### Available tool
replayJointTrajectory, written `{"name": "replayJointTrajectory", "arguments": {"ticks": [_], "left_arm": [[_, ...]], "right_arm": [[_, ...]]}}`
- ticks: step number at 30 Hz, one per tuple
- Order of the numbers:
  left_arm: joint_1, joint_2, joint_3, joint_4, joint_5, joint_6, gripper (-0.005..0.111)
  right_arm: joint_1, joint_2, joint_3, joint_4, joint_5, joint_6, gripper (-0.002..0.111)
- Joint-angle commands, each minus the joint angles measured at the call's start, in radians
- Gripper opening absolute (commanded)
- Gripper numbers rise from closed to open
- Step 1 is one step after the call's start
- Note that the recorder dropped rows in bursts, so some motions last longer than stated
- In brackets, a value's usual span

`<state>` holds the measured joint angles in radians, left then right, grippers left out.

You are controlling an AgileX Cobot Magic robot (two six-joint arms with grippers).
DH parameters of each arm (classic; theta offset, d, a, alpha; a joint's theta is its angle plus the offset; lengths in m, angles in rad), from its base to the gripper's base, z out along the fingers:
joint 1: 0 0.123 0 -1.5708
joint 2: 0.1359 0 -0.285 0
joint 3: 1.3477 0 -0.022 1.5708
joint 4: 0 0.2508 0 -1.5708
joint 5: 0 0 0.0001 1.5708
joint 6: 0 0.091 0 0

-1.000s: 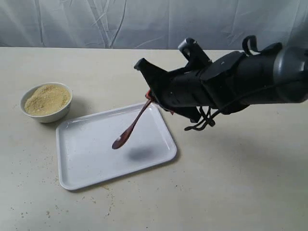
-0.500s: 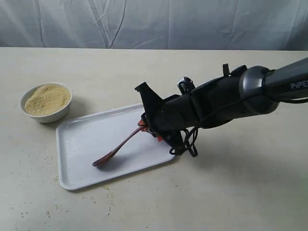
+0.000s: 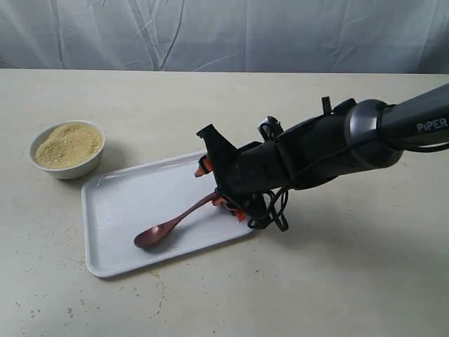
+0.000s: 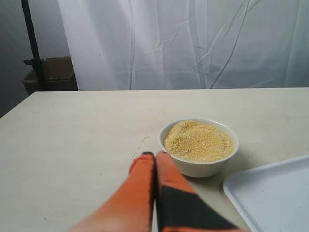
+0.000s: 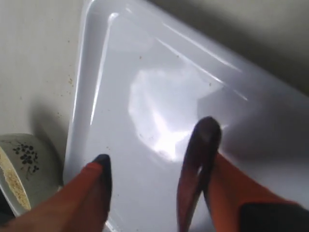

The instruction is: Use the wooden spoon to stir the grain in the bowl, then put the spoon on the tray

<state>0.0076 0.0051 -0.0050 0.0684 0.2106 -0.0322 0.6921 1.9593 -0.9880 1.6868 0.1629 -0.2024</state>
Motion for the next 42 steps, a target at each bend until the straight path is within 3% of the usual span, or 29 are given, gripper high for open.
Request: {"name": "replayJointTrajectory", "arguments": {"ticks": [1,8,10,12,14,18,21,25,31,36,42], "left_arm": [[0.001,-0.005,0.005,0.001,-0.004,-0.001,0.0],[0.001,-0.005,0.005,0.001,-0.004,-0.001,0.0],[0.001,-0.005,0.005,0.001,-0.004,-0.001,0.0],[0.001,-0.005,0.005,0.001,-0.004,-0.001,0.0],[0.001,-0.005,0.005,0.001,-0.004,-0.001,0.0],[0.001,-0.005,0.005,0.001,-0.004,-0.001,0.0],[0.001,-0.005,0.005,0.001,-0.004,-0.001,0.0],[0.001,-0.005,0.005,0.001,-0.004,-0.001,0.0],[0.001,-0.005,0.005,0.001,-0.004,-0.001,0.0],[0.001,-0.005,0.005,0.001,-0.004,-0.001,0.0],[0.001,-0.005,0.005,0.001,-0.004,-0.001,0.0]], "right_arm": [[-0.004,-0.038,0.011,-0.046,0.03,-0.007,0.062],[-0.006,-0.191,0.158,-0.109,-0.033,-0.007,0.061],[-0.006,-0.271,0.192,-0.28,-0.03,-0.043,0.056],[-0.006,-0.374,0.197,-0.603,0.035,-0.061,0.038],[-0.006,-0.497,0.195,-0.968,0.19,-0.043,0.0],[-0.006,-0.612,0.195,-1.245,0.356,0.02,0.0],[-0.006,-0.757,0.197,-1.585,0.458,0.215,0.0],[-0.006,-0.919,0.197,-1.786,0.486,0.348,0.0],[-0.006,-1.219,0.238,-1.822,0.385,0.348,0.0],[-0.004,-1.461,0.387,-1.861,0.259,0.319,0.0],[-0.004,-1.638,0.419,-1.829,0.387,0.321,0.0]]}}
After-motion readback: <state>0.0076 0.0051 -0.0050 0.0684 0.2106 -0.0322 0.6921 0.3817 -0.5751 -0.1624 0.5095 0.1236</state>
